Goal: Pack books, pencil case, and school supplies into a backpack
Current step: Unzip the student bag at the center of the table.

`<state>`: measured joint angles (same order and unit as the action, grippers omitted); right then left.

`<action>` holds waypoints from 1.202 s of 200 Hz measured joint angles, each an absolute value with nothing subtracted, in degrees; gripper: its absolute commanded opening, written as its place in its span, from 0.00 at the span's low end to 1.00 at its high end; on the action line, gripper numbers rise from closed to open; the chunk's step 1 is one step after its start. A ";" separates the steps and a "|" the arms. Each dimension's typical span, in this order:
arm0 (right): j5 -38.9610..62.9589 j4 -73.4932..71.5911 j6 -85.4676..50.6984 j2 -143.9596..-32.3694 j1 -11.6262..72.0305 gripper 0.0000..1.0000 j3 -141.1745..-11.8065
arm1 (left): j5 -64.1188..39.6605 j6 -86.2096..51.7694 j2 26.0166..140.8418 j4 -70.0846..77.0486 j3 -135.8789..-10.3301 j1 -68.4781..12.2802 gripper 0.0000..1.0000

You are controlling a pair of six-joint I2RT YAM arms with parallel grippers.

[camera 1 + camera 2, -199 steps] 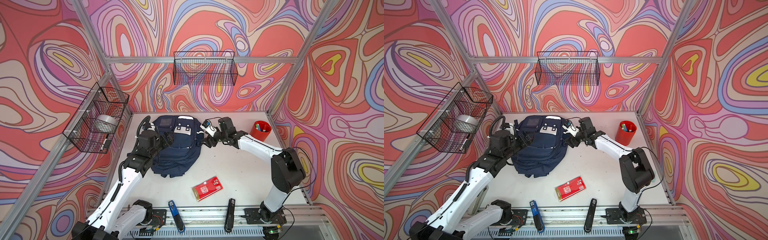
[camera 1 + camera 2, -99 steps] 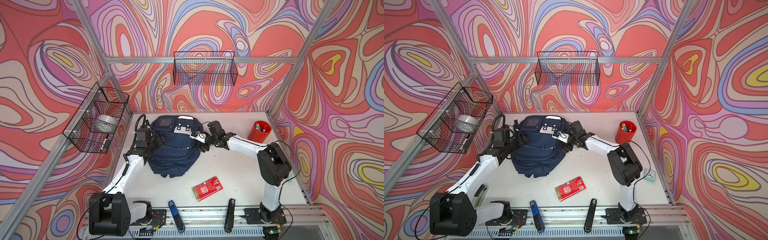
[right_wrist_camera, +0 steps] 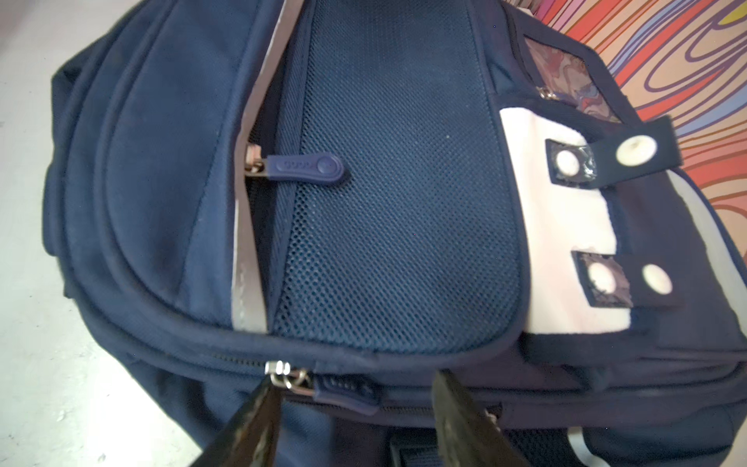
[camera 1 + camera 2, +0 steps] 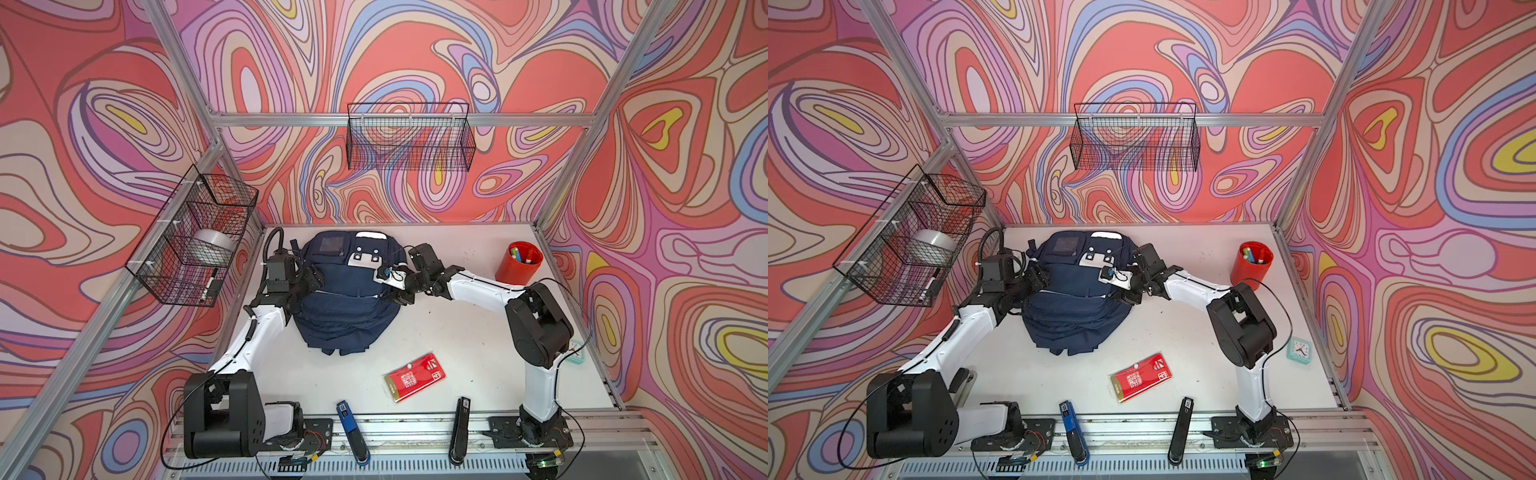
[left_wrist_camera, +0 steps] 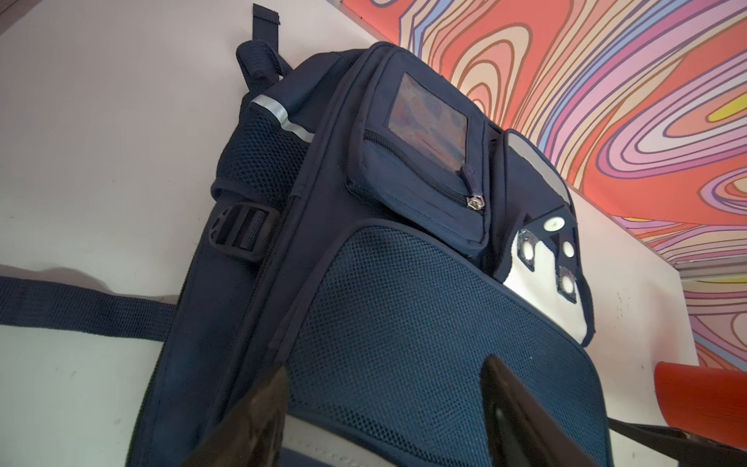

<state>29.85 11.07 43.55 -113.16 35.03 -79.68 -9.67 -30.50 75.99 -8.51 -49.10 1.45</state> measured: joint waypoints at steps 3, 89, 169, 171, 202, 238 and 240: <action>29.95 11.09 43.59 -113.23 35.11 0.48 -79.68 | -9.54 -30.46 76.31 -8.51 -49.10 1.43 0.73; 30.44 14.22 43.22 -113.82 36.03 0.00 -80.23 | -3.49 -29.52 77.30 -8.71 -49.08 1.58 0.61; 28.29 10.20 40.56 -112.84 35.92 0.00 -75.57 | -3.99 -30.22 78.41 -7.51 -47.37 1.61 0.78; 28.32 10.15 40.47 -112.77 35.90 0.00 -75.57 | -3.99 -30.22 78.39 -7.46 -47.29 1.61 0.78; 28.73 10.68 38.94 -112.44 35.64 0.00 -75.75 | -5.19 -31.33 78.35 -5.15 -45.23 1.93 0.16; 27.27 13.15 36.42 -110.56 35.92 0.00 -75.68 | -7.64 -32.86 78.35 -2.83 -43.48 2.50 0.00; 27.07 13.23 36.27 -110.37 35.97 0.00 -75.64 | -7.73 -32.91 78.35 -2.76 -43.48 2.50 0.00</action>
